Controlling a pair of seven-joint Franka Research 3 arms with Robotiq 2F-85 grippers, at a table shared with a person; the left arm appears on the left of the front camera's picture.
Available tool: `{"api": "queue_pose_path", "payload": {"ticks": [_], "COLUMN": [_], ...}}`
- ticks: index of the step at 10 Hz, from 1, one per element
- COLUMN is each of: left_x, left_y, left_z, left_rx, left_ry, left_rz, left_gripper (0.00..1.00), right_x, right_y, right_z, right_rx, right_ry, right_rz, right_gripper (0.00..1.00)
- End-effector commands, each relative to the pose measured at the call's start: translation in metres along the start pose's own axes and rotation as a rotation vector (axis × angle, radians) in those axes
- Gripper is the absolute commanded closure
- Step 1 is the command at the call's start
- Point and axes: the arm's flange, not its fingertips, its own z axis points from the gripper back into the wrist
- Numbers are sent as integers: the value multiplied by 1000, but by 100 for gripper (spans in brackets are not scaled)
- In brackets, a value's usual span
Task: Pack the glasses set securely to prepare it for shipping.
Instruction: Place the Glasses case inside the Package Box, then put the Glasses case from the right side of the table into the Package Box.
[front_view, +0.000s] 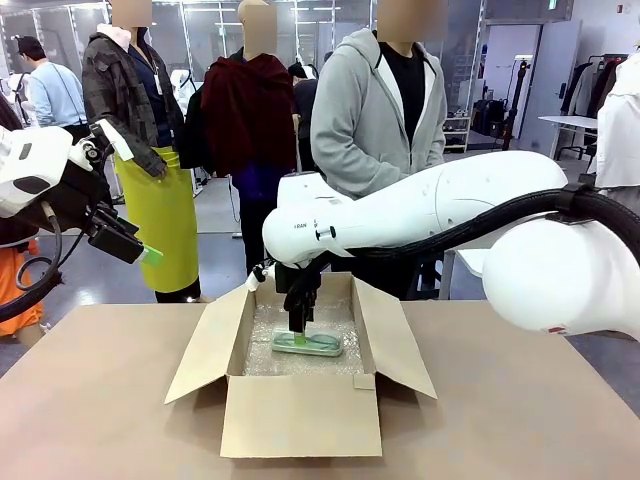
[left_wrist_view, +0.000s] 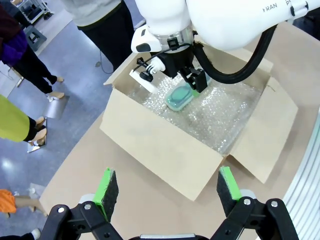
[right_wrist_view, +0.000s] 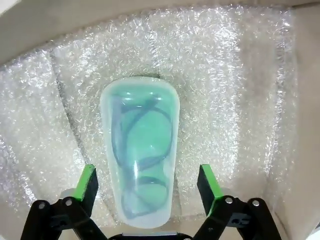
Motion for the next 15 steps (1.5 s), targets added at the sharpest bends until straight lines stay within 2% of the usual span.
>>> {"api": "queue_pose_path", "payload": {"ticks": [1, 2, 12, 13, 15], "left_x": [0, 0, 0, 0, 0], "left_y": [1, 1, 1, 1, 1], "left_z": [1, 1, 1, 1, 1], "left_rx": [5, 5, 5, 5, 5], "left_ry": [-3, -3, -3, -3, -3], "left_rz": [-4, -4, -4, -4, -4], "left_gripper": [0, 0, 0, 0, 0], "right_x": [-7, 0, -2, -8, -46], "right_y": [10, 0, -1, 12, 39], "right_z": [17, 0, -1, 25, 70], "right_rx": [15, 0, 0, 27, 69], "right_ry": [-17, 0, 3, -32, -23], "right_rz": [20, 0, -3, 7, -66], "right_gripper": [0, 0, 0, 0, 0]}}
